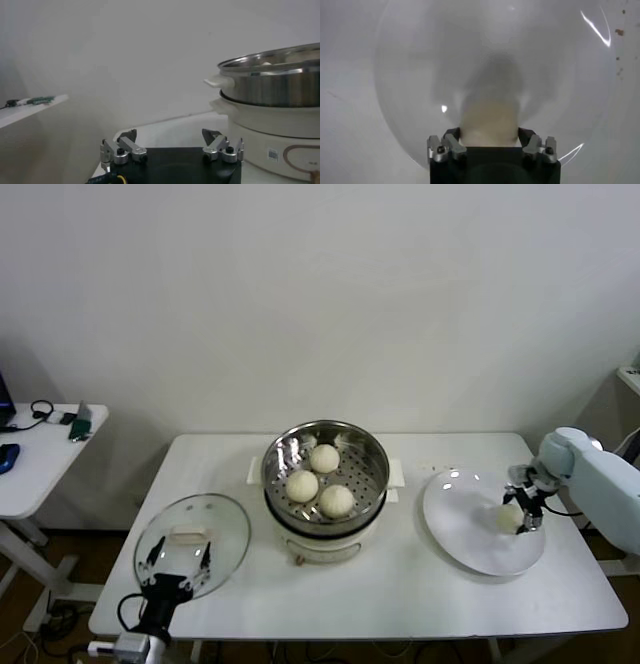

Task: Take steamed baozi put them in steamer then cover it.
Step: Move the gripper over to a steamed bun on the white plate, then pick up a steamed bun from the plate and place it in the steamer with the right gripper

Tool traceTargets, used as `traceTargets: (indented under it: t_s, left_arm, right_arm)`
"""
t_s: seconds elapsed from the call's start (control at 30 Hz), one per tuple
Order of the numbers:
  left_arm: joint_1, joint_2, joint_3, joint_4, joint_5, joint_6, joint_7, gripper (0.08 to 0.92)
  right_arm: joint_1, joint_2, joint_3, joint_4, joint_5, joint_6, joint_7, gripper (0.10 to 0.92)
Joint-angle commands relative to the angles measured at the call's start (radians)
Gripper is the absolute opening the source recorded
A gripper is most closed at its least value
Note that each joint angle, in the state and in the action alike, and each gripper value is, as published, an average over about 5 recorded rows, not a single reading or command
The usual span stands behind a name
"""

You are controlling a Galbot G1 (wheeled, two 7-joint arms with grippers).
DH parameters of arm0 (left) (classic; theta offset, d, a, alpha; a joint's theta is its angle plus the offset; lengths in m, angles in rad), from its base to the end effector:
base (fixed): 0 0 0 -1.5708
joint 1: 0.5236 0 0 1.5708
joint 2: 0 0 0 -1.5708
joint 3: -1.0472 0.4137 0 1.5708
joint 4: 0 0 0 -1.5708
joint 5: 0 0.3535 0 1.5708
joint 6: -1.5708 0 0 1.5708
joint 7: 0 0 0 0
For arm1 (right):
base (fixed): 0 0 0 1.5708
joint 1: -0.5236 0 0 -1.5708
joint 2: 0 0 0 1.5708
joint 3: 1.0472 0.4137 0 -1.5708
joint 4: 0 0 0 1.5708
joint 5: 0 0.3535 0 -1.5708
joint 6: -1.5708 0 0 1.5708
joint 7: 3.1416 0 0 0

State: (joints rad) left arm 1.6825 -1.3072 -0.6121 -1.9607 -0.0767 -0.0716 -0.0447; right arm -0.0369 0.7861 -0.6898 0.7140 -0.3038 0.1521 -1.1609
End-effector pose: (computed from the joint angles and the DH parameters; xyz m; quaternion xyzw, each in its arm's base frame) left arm 0.1066 0.1007 -0.4043 -0.0031 -0.9920 -0.0990 0.0787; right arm 0.5809 -0.3276 -0.2690 0.4899 -0.4939 0.5423 0.4712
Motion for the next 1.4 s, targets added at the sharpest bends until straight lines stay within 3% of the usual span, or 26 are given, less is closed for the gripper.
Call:
traceTargets:
  t_s: [0.03, 0.27, 0.73, 1.0, 1.4]
  left_arm:
    - [-0.001, -0.001, 0.000, 0.000, -0.001, -0.001, 0.000, 0.823]
    - [-0.001, 0.000, -0.001, -0.005, -0.002, -0.001, 0.000, 0.823]
    - [0.010, 0.003, 0.007, -0.031, -0.005, -0.003, 0.001, 0.823]
    - [0.022, 0.012, 0.039, -0.057, 0.000, -0.006, 0.001, 0.823]
    - [0.036, 0.027, 0.050, -0.076, -0.010, -0.019, 0.003, 0.823]
  right_arm:
    - [0.000, 0.006, 0.004, -0.015, -0.005, 0.001, -0.011, 0.704]
    - [0.036, -0.015, -0.043, 0.005, 0.133, -0.043, 0.005, 0.687]
    - [0.616, -0.020, -0.668, 0.172, 0.786, -0.279, 0.045, 0.692]
    - [0.897, 0.133, -0.953, 0.296, 1.120, -0.369, 0.063, 0.706]
    - [0.897, 0.442, -1.026, 0.330, 1.308, -0.429, 0.132, 0.704]
